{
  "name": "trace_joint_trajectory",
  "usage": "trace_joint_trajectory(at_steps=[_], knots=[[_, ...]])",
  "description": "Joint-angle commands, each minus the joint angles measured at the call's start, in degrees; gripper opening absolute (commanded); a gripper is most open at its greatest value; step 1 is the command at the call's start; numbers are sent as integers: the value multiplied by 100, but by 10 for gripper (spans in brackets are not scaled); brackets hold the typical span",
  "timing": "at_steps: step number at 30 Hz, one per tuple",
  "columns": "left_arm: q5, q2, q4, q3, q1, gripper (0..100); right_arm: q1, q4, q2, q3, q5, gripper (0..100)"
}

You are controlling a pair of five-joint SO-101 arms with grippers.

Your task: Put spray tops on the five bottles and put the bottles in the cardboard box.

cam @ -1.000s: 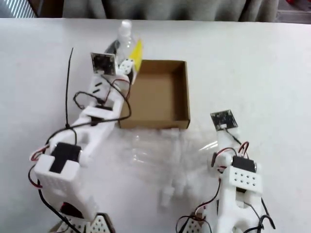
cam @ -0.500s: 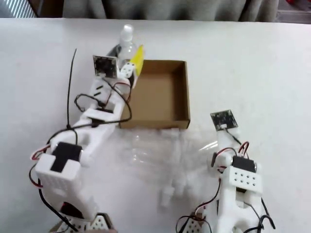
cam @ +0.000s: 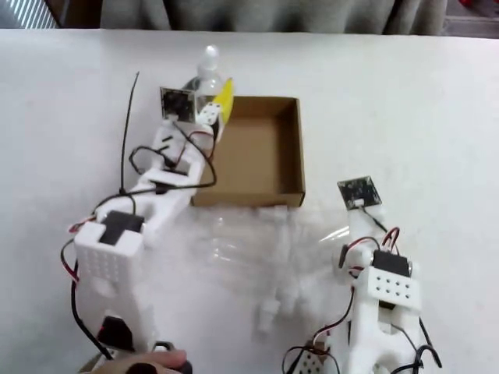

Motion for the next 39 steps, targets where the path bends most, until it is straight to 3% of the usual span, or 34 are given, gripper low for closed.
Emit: trace_joint_trajectory(at_steps=[1, 14, 22, 25, 33, 39], knots=[[9, -84, 79, -396, -31, 101, -31, -75, -92, -35, 70, 233], [-18, 743, 88, -1090, -40, 102, -31, -66, -101, -35, 79, 233], [-431, 831, 97, -1099, -31, 102, -31, -66, -101, -26, 79, 233], [-440, 813, 387, -1099, -31, 103, -31, -75, -101, -26, 79, 233], [-404, 796, 1011, -1073, -13, 352, -31, -84, -101, -26, 79, 233], [-396, 796, 1029, -1081, -40, 371, -22, -92, -101, -26, 79, 233]])
